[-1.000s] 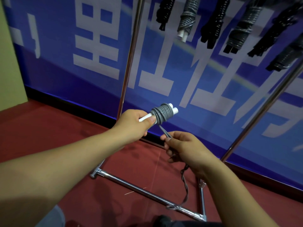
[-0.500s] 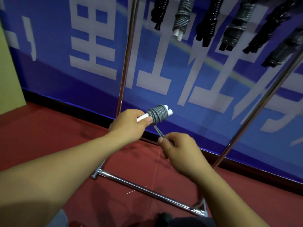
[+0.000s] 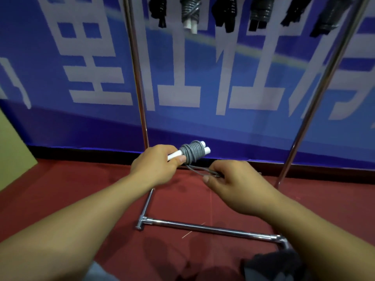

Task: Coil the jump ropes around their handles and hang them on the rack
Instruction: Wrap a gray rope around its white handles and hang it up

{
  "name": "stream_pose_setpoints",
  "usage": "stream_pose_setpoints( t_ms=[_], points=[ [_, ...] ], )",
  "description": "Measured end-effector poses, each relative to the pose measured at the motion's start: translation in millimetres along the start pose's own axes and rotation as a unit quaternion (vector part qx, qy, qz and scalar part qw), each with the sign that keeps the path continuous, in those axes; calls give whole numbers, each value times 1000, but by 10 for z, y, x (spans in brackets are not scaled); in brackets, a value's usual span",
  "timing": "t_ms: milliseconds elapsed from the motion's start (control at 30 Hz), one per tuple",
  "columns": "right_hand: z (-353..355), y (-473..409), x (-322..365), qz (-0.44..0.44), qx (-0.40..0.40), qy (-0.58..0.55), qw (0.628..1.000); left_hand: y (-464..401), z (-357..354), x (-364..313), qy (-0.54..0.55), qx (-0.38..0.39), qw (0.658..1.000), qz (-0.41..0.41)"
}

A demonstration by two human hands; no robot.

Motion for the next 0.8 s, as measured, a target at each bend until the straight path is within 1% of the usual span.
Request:
stream_pose_setpoints(
  t_ms=[133,233,367,500,567,667,800],
  points=[
    [-106,-81,-67,46,9,76,996,-139,-119,89,-44,71,997,1],
    [-197,-157,-115,68,9,51,996,-175,-215,203,-53,140,989,16],
    [-294,-274,-157,48,3,11,999,-93,-307,255,-47,174,983,18],
    [-330,-359,-155,51,-9,41,998,16,-484,158,-54,234,971,14],
    [-333,-403,-222,38,-12,68,997,46,-577,104,-34,264,964,13],
    [-370,-454,-363,4,-5,77,997,83,-677,47,4,298,955,12],
    [-419,-506,-552,-24,7,77,997,126,-737,-22,44,316,948,8]
  ],
)
Point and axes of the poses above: each hand's wrist, its own y-axis away from the middle knuckle, its own z-axis out of the back of the hand, x = y × z, the point moved 3 cm from there along -y, towards the middle knuckle, and after that the axes turned 13 degrees about y, right-handed, at the moved point
